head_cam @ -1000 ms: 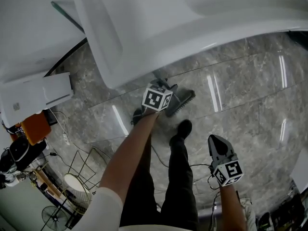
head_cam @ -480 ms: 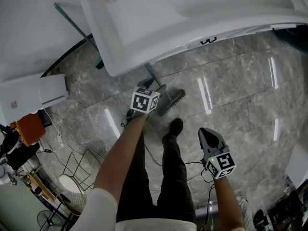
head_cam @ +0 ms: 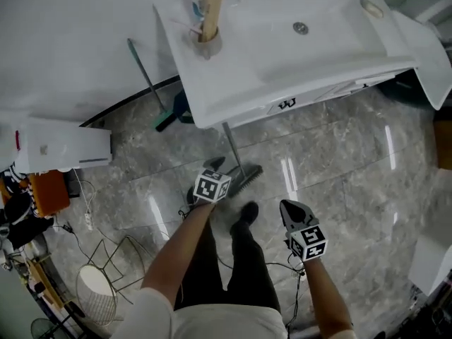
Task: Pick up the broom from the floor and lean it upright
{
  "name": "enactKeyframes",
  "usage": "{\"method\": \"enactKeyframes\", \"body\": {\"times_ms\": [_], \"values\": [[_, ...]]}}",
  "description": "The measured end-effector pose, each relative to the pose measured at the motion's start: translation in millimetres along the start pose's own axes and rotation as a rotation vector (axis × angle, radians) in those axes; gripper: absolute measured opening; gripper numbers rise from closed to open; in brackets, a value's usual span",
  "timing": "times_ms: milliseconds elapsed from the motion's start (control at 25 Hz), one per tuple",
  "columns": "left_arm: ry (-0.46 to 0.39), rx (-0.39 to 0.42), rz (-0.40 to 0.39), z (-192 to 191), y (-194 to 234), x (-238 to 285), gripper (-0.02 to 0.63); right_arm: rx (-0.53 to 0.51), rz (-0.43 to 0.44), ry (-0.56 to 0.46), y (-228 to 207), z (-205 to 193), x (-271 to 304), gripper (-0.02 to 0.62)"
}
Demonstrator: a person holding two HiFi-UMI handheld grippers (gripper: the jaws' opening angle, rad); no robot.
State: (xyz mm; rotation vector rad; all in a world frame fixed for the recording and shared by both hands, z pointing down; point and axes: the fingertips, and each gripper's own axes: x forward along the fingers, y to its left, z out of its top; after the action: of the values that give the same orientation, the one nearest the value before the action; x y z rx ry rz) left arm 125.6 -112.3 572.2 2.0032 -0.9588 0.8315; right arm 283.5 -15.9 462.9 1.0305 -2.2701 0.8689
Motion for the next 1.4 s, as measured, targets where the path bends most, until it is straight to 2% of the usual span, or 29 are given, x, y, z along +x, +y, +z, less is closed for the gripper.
{"method": "enactKeyframes", "body": {"times_ms": [160, 320, 440, 520, 720, 840, 1040, 1240, 1400], "values": [[-0.027, 0.056, -0.016, 15, -44, -66, 0.230, -0.014, 0.019, 0.022, 30, 28, -35, 0.000], [-0.076, 0.169, -0.076, 27, -94, -135, 0.207, -0.009, 0.037, 0.019, 62, 48, -70, 0.000], [-0.113, 0.259, -0.107, 32, -118, -187, 0.168, -0.011, 0.019, -0.004, 87, 64, -93, 0.000], [-0.148, 0.290, -0.117, 33, -128, -223, 0.138, -0.011, 0.003, -0.029, 107, 75, -108, 0.000], [-0.238, 0.322, -0.145, 24, -149, -309, 0.084, -0.057, -0.050, -0.090, 161, 94, -142, 0.000], [-0.260, 0.330, -0.156, 5, -150, -354, 0.047, -0.065, -0.090, -0.119, 199, 95, -156, 0.000], [-0.283, 0.329, -0.192, -27, -142, -413, 0.027, -0.064, -0.153, -0.166, 260, 92, -182, 0.000], [-0.306, 0.321, -0.256, -48, -148, -458, 0.023, -0.043, -0.197, -0.214, 311, 81, -210, 0.000], [-0.311, 0.347, -0.321, -63, -170, -482, 0.021, 0.043, -0.177, -0.286, 335, 80, -237, 0.000]]}}
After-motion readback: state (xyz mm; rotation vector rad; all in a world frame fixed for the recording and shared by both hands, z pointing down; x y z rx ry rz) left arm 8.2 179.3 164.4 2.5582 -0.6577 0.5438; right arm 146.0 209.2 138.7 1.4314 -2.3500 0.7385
